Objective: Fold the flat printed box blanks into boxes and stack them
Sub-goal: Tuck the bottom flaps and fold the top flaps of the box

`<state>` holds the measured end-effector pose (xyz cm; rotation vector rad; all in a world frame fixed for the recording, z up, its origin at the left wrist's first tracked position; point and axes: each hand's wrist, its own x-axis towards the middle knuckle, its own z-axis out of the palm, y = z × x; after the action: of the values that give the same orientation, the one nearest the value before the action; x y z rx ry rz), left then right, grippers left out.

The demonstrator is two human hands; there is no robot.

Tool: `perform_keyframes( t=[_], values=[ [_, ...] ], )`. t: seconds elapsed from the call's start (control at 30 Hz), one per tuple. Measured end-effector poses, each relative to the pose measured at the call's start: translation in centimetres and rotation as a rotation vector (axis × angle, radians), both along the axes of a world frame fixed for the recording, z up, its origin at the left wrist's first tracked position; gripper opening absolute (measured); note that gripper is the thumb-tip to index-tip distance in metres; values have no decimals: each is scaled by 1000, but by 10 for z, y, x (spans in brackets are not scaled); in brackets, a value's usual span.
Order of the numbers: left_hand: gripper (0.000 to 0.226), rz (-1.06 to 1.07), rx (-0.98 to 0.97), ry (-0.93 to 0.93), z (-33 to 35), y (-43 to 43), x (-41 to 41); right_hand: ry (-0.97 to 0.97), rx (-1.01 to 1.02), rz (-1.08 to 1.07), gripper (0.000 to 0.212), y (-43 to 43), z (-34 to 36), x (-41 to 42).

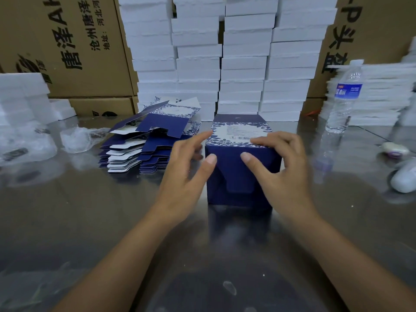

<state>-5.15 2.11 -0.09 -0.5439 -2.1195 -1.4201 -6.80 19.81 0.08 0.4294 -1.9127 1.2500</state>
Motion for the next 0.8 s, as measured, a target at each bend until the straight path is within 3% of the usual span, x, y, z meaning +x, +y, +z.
perform_keyframes(
  t=[0.1,0.23,0.47,0.8],
  values=[
    [32,89,-62,65,2,3,3,92,25,-74,20,0,3,1],
    [30,48,-122,97,5,7,7,140,55,-24,18,-4,4,5],
    [10,205,-71,327,8,13,7,146,124,67,21,-18,2,17],
    [7,197,-43,307,11,20,5,161,48,42,7,-22,6,16]
  ],
)
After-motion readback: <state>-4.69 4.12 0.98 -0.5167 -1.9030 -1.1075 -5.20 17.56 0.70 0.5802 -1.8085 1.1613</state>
